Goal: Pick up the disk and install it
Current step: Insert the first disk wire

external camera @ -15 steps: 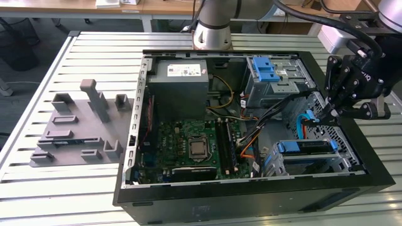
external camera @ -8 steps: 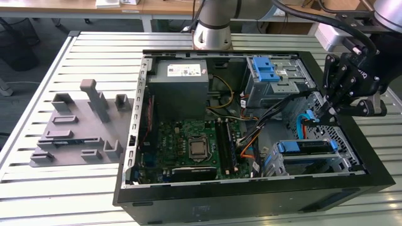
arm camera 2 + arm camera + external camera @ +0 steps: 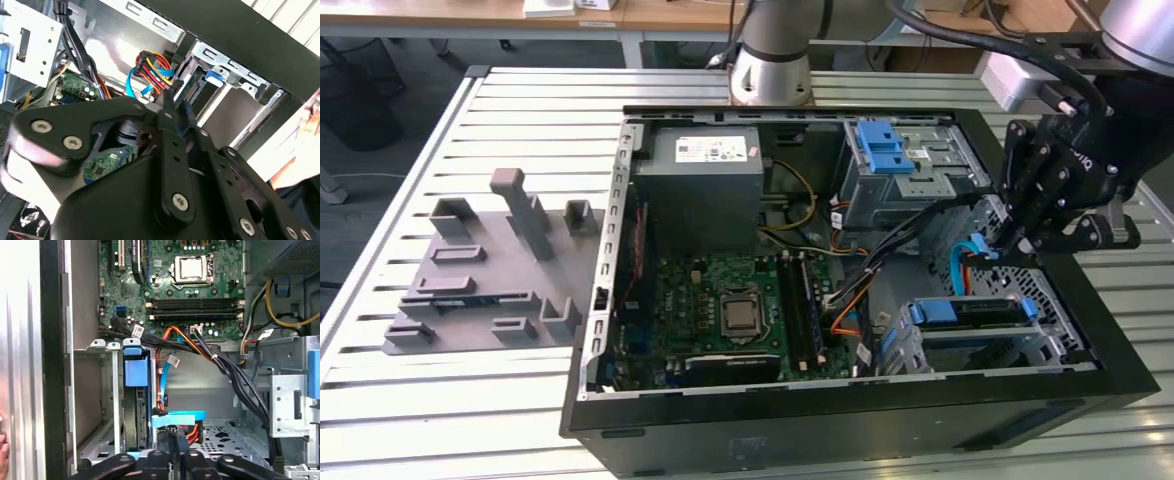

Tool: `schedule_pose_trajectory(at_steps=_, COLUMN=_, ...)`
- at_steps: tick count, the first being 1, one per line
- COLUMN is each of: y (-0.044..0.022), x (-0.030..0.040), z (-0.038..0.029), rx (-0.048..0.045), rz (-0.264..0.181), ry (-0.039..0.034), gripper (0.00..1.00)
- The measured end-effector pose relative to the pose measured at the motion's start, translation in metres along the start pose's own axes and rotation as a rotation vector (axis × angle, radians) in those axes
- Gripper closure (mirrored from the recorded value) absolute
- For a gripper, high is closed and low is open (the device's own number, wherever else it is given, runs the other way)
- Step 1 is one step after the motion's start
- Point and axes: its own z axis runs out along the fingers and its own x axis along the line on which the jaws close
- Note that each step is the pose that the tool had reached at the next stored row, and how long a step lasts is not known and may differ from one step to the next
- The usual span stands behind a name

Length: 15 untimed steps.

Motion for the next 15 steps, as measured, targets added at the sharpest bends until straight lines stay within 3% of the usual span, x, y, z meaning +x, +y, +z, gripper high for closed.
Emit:
schedule_pose_trajectory(at_steps=1, y=0.0000, x=-0.0002, z=0.0001, rx=0.0001, rz=0.000, ry=0.0037, gripper=0.82)
schedule_pose_trajectory(at_steps=2, y=0.0000, x=-0.0003, z=0.0002, rx=0.0002, rz=0.000, ry=0.0051, gripper=0.75)
schedule_pose_trajectory(at_steps=15, y=0.0000, x=-0.0008, z=0.0033, rx=0.0003, rz=0.000, ry=0.0092, gripper=0.75)
